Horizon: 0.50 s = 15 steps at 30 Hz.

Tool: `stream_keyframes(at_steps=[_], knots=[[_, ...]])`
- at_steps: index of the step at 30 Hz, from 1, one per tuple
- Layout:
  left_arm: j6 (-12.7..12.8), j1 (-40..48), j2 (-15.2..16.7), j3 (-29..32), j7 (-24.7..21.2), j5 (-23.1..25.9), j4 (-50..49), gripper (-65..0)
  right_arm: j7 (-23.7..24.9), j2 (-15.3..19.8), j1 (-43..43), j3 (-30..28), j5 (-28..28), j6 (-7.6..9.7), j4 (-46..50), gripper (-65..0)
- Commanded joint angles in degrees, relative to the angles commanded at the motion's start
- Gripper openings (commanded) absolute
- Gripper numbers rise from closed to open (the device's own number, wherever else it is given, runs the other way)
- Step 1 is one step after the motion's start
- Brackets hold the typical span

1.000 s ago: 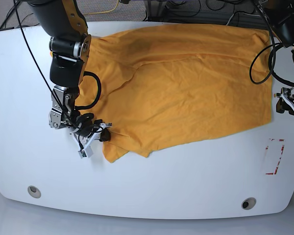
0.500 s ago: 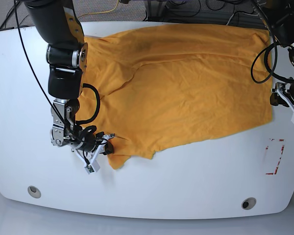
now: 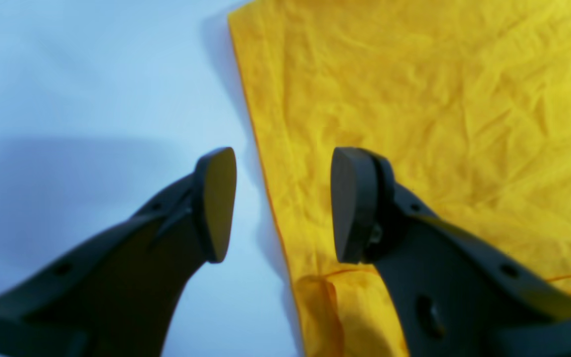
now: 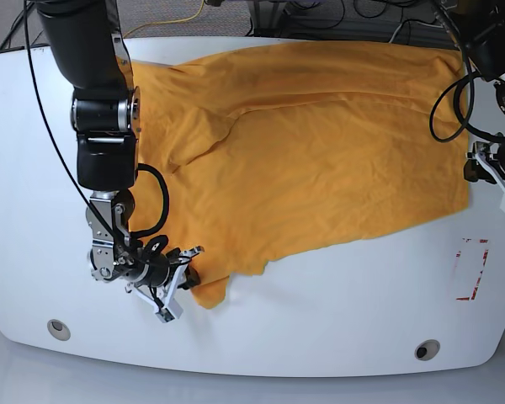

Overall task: Layout the t-shirt on the table in an organized manner, then fold the t-shirt properly
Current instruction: 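Move the right gripper to the shirt's hem corner and grasp it, then move the left gripper down the shirt side and grasp the hem corner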

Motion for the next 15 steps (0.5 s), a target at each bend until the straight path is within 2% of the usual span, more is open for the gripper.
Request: stream_keyframes(at_steps=[5,10,15], knots=[[0.0,0.0,0.0,0.0,-0.8,0.0,0.0,-36.3,0.0,0.8,1.0,-1.0,-0.1,0.0,-0.2,-60.9],[0.0,0.0,0.0,0.0,-5.9,0.0,-1.3,-35.8,0.2,1.1,1.0,-2.5,0.0,0.0,-0.1,-60.9],[0.0,-1.8,0.0,0.0,-9.2,-0.1,-7.8,-35.7,0.3,1.1,0.8,-2.7,0.0,0.0,0.0,-60.9]])
